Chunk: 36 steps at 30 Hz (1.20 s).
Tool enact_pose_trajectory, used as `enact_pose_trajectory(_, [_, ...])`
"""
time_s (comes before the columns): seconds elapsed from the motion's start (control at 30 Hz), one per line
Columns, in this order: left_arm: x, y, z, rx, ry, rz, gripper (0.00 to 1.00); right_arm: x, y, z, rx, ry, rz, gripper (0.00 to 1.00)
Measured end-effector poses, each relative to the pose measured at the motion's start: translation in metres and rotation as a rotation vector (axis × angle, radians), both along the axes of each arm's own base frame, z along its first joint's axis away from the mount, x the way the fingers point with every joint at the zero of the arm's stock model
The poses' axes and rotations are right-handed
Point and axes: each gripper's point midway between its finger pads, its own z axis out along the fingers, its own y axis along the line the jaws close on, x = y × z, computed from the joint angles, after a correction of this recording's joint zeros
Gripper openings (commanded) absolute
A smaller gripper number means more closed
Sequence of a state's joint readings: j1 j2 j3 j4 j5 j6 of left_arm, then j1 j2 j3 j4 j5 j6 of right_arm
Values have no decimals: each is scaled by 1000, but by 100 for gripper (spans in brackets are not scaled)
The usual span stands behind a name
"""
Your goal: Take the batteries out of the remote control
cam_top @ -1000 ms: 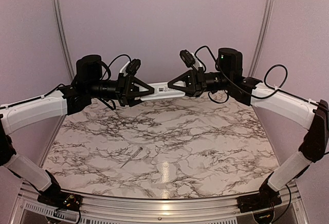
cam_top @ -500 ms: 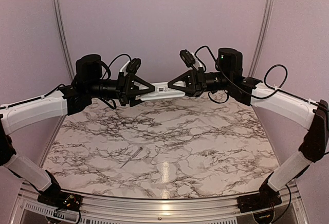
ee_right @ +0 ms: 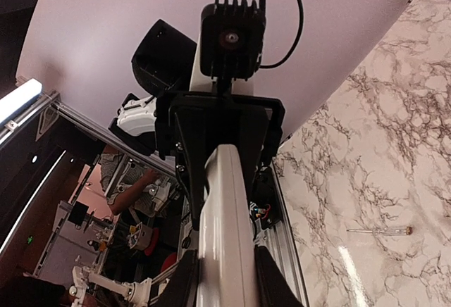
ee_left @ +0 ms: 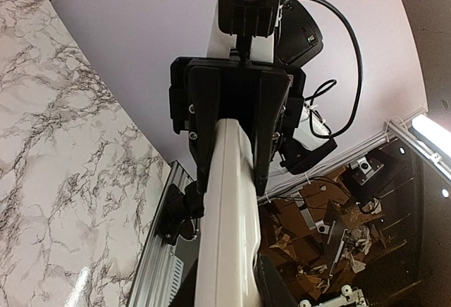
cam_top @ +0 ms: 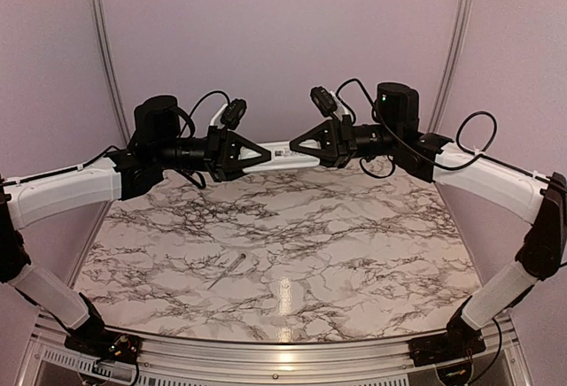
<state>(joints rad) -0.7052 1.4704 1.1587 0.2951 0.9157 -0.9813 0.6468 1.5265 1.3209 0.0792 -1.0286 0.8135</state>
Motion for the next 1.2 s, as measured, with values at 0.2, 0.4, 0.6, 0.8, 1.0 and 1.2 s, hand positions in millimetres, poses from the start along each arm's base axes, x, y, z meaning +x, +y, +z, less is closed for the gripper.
enact_pose_trajectory(0.2, [1, 0, -2, 3, 1, 8, 0, 1, 0, -1, -7, 0, -12, 53])
enact_pose_trajectory(0.4, [5, -1, -7, 21, 22, 34, 0, 17, -2, -17, -90, -40, -115, 95])
enact_pose_trajectory(0.6, [11, 2, -24, 93, 9, 90, 0, 40, -23, -11, -186, -94, -289, 98])
enact_pose_trajectory(0.8, [19, 6, -31, 148, -35, 143, 0, 62, -74, 13, -223, -147, -526, 98])
enact_pose_trajectory(1.0, [26, 9, -42, 201, -50, 182, 0, 67, -109, 36, -215, -181, -657, 99])
enact_pose_trajectory(1.2, [36, 16, -54, 263, -44, 234, 0, 66, -112, 21, -267, -140, -655, 98])
